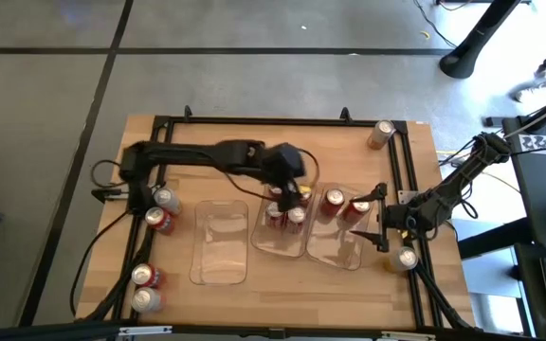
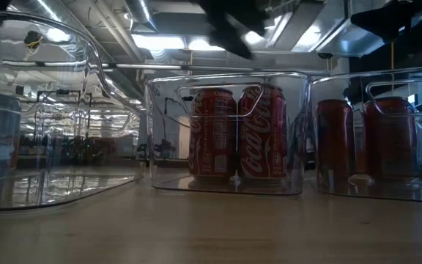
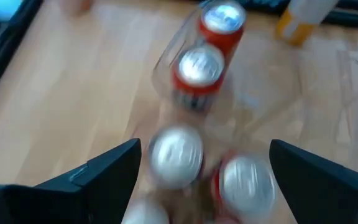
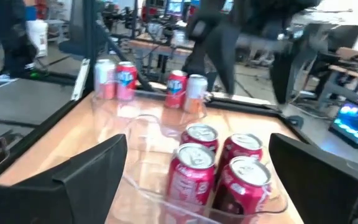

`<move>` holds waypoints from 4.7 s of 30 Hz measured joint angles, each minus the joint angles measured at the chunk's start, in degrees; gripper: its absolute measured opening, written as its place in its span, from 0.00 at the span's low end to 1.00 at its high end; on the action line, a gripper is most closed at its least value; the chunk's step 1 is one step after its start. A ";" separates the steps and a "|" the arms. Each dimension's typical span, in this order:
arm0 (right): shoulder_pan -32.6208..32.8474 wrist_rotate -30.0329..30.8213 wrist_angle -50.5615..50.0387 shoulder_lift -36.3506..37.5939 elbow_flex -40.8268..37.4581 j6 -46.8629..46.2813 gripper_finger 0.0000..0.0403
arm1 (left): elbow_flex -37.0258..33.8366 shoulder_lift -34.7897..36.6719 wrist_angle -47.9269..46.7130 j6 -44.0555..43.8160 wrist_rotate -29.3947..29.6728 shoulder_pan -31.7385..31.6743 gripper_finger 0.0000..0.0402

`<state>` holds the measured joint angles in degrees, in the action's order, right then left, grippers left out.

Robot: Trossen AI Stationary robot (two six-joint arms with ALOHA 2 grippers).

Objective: Sort soda cans
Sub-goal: Put the top red soda can into the right transparent bin

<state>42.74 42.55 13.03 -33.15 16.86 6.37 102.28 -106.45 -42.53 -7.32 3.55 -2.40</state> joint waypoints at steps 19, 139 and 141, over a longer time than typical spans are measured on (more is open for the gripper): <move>0.00 -1.22 -4.13 0.00 0.00 -1.57 0.97 | -0.58 17.33 -47.92 -35.13 20.18 5.82 0.85; 0.00 -0.60 -4.17 -1.66 0.00 1.63 0.97 | -40.61 18.88 -47.49 -56.63 -9.43 28.27 0.97; 0.00 -0.60 -4.17 -1.66 0.00 1.62 0.97 | -39.84 18.88 -47.46 -56.76 -9.39 27.51 0.97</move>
<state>42.74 41.95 8.86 -34.81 16.86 7.99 62.44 -87.57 -89.98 -64.08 -5.84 25.11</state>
